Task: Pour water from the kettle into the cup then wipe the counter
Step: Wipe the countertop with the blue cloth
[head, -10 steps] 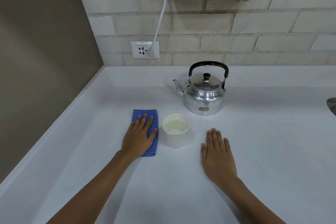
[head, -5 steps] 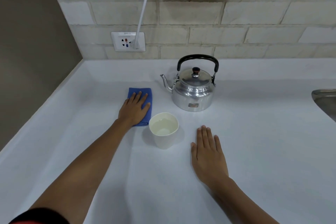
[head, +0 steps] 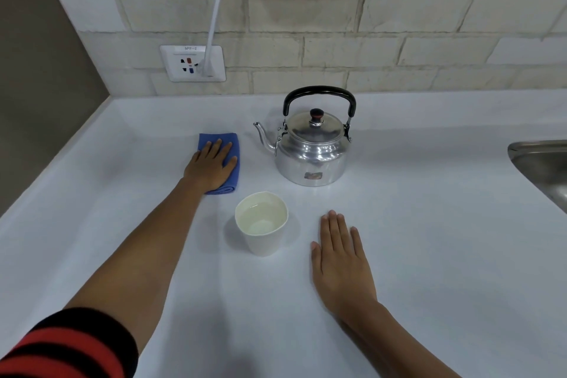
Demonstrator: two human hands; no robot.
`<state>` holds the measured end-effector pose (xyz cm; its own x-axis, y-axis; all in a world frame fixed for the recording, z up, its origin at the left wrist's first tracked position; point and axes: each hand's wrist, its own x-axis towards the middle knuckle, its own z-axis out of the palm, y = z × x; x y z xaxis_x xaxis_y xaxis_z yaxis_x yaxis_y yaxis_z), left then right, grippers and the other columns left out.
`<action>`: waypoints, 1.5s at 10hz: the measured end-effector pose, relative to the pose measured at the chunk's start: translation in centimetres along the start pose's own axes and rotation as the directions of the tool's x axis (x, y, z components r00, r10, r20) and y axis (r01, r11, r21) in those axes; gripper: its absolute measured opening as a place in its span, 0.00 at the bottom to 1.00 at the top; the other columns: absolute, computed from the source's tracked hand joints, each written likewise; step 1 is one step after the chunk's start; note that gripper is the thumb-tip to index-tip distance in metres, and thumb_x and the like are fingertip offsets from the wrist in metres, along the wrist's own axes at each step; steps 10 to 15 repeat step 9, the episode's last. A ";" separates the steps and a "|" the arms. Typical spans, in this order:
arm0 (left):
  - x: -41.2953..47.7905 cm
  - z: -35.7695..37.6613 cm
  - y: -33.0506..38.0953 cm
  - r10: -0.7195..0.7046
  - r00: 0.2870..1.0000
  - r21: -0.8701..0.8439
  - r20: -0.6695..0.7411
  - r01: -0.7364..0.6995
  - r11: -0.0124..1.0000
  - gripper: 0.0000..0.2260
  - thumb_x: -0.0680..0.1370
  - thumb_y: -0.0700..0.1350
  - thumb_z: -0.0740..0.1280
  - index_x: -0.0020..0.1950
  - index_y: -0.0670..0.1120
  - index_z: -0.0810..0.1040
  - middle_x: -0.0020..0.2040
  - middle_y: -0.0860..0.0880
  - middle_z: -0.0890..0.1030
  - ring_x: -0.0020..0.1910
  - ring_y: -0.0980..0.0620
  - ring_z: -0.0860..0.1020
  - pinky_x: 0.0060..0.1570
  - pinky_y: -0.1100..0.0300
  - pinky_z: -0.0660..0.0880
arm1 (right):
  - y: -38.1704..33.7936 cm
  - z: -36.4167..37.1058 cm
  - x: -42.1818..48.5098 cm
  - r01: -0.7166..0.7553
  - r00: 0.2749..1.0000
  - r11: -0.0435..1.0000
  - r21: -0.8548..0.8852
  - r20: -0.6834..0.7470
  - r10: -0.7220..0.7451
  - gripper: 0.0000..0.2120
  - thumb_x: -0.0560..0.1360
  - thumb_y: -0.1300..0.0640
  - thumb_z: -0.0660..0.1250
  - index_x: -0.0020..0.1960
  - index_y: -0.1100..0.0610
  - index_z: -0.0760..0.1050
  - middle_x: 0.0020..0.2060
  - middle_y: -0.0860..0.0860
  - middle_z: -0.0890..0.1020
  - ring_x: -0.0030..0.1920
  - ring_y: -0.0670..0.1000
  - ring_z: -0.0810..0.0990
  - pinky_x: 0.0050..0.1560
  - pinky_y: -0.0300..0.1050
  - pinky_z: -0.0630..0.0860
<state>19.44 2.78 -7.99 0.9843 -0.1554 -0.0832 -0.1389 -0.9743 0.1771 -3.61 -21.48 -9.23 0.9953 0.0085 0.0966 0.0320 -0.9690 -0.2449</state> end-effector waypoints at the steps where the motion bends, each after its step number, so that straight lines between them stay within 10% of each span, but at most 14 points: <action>1: -0.2 -0.5 0.1 0.001 0.999 0.011 0.041 -0.002 1.000 0.27 0.81 0.57 0.45 0.76 0.49 0.43 0.78 0.47 0.44 0.77 0.46 0.44 0.75 0.48 0.45 | 0.0 0.1 0.0 -0.001 1.000 1.000 -0.013 -0.003 0.001 0.26 0.80 0.51 0.40 0.74 0.60 0.38 0.76 0.55 0.43 0.76 0.53 0.38 0.73 0.48 0.34; 9: -7.9 -10.2 2.5 0.069 0.917 0.066 -0.392 -0.047 0.997 0.27 0.81 0.56 0.46 0.76 0.46 0.44 0.78 0.46 0.47 0.77 0.48 0.46 0.74 0.51 0.42 | 0.4 -1.0 0.7 -0.023 0.996 0.999 0.026 0.082 0.021 0.26 0.80 0.48 0.39 0.74 0.58 0.39 0.77 0.54 0.43 0.76 0.52 0.42 0.75 0.48 0.40; 15: -7.9 -10.2 2.5 0.069 0.917 0.066 -0.392 -0.047 0.997 0.27 0.81 0.56 0.46 0.76 0.46 0.44 0.78 0.46 0.47 0.77 0.48 0.46 0.74 0.51 0.42 | 0.4 -1.0 0.7 -0.023 0.996 0.999 0.026 0.082 0.021 0.26 0.80 0.48 0.39 0.74 0.58 0.39 0.77 0.54 0.43 0.76 0.52 0.42 0.75 0.48 0.40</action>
